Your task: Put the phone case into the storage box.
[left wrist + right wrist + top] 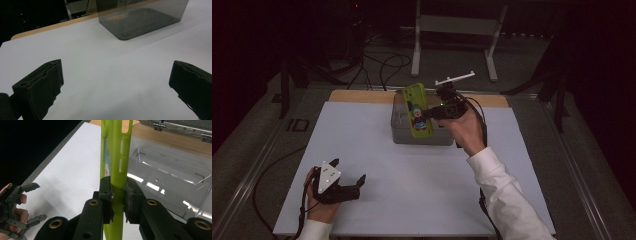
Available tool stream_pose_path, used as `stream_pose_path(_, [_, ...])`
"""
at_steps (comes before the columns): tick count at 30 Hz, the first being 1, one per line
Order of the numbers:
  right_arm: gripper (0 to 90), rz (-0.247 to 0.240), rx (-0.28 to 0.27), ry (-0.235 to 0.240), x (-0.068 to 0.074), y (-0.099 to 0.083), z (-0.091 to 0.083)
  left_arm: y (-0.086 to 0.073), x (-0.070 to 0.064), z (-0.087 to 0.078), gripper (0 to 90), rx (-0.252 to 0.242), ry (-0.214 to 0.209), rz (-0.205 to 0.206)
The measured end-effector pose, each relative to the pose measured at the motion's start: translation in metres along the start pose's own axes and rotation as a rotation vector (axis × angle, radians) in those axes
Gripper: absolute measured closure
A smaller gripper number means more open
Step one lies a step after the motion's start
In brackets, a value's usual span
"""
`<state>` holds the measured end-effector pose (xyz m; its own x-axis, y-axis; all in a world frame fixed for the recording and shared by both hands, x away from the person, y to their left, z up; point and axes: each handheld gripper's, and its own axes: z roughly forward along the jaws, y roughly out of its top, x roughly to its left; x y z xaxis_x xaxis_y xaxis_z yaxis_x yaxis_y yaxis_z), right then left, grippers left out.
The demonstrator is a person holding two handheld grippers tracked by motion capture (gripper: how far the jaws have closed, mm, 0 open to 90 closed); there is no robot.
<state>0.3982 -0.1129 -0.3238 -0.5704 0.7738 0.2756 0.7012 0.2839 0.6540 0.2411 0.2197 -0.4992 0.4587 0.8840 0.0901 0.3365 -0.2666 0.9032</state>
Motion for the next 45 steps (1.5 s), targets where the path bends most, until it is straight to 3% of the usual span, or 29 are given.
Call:
stream_pose_path(17, [78.2,0.026,0.047,-0.058,-0.007,0.019,0.008,0.0,0.0,0.0,0.0,0.0,0.0,0.0])
stream_pose_path(45, [78.2,0.121,0.087,-0.175,-0.041,0.029,0.029,0.0,0.0,-0.001,0.0,-0.006,-0.002,-0.003])
